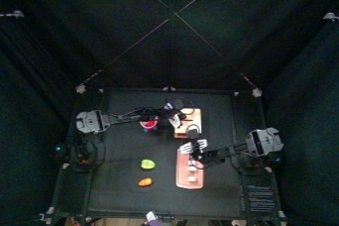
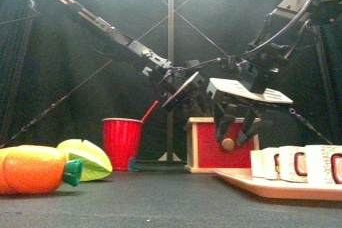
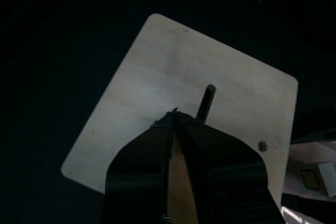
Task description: Grab drawer handle
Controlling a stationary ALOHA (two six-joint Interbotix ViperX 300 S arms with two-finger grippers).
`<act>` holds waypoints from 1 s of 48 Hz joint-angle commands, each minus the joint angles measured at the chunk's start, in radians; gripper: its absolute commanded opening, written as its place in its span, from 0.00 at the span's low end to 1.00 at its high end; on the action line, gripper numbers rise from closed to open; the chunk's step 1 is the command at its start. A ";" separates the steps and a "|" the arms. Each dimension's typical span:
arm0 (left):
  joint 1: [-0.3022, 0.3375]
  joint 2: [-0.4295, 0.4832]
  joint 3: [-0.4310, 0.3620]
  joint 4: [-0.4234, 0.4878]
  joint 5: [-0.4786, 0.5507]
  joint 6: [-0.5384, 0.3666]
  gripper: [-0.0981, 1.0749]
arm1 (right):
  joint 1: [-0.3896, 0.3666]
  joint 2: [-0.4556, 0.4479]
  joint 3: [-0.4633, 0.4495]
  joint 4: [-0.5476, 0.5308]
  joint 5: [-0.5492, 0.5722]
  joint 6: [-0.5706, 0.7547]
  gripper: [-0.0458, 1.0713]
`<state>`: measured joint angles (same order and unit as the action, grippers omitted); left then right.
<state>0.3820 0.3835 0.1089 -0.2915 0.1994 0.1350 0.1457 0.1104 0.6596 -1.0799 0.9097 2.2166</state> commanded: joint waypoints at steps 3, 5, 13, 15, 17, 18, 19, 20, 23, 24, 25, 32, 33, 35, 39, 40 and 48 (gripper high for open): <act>0.008 0.006 0.003 0.005 0.009 0.002 0.56 | -0.002 -0.011 -0.014 0.017 0.029 0.005 0.81; 0.008 0.006 0.002 0.003 0.008 0.002 0.56 | -0.002 -0.009 -0.018 0.014 0.029 0.005 0.81; 0.006 0.006 0.000 0.003 0.008 0.002 0.56 | -0.005 0.006 -0.032 0.005 0.041 0.005 0.81; 0.006 0.006 0.000 0.003 0.009 0.002 0.56 | -0.008 0.011 -0.035 0.005 0.043 0.003 0.81; 0.006 0.008 0.002 0.005 0.009 0.002 0.56 | -0.011 0.018 -0.038 0.005 0.043 0.005 0.80; 0.008 0.006 0.002 0.003 0.009 0.003 0.56 | -0.012 0.020 -0.040 0.005 0.043 0.003 0.80; 0.006 0.006 0.002 0.003 0.008 0.002 0.56 | -0.014 0.023 -0.041 0.005 0.043 0.003 0.80; 0.006 0.006 0.002 0.003 0.008 0.002 0.56 | -0.015 0.025 -0.043 0.005 0.043 0.003 0.80; 0.008 0.006 0.000 0.003 0.008 0.002 0.56 | -0.020 0.032 -0.051 0.003 0.043 0.003 0.78; 0.006 0.006 0.002 0.003 0.009 0.002 0.56 | -0.020 0.034 -0.052 0.002 0.043 0.003 0.78; 0.006 0.006 0.002 0.003 0.009 0.002 0.56 | -0.021 0.037 -0.055 0.000 0.043 0.003 0.77; 0.008 0.006 0.005 0.003 0.009 0.002 0.56 | -0.029 0.048 -0.067 -0.009 0.043 0.003 0.72; 0.006 0.006 0.005 0.005 0.011 0.003 0.56 | -0.029 0.048 -0.067 -0.009 0.043 0.003 0.71; 0.006 0.008 0.005 0.003 0.009 0.003 0.56 | -0.032 0.049 -0.067 -0.009 0.043 0.003 0.70; 0.006 0.008 0.005 0.003 0.011 0.003 0.56 | -0.034 0.051 -0.066 -0.009 0.043 0.003 0.66; 0.006 0.006 0.003 0.005 0.011 0.003 0.56 | -0.034 0.051 -0.067 -0.009 0.043 0.003 0.66; 0.006 0.008 0.005 0.005 0.009 0.003 0.56 | -0.032 0.051 -0.066 -0.009 0.041 0.002 0.59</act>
<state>0.3835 0.3896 0.1074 -0.2915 0.1994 0.1350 0.1181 0.1779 0.6105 -1.0815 0.9480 2.2166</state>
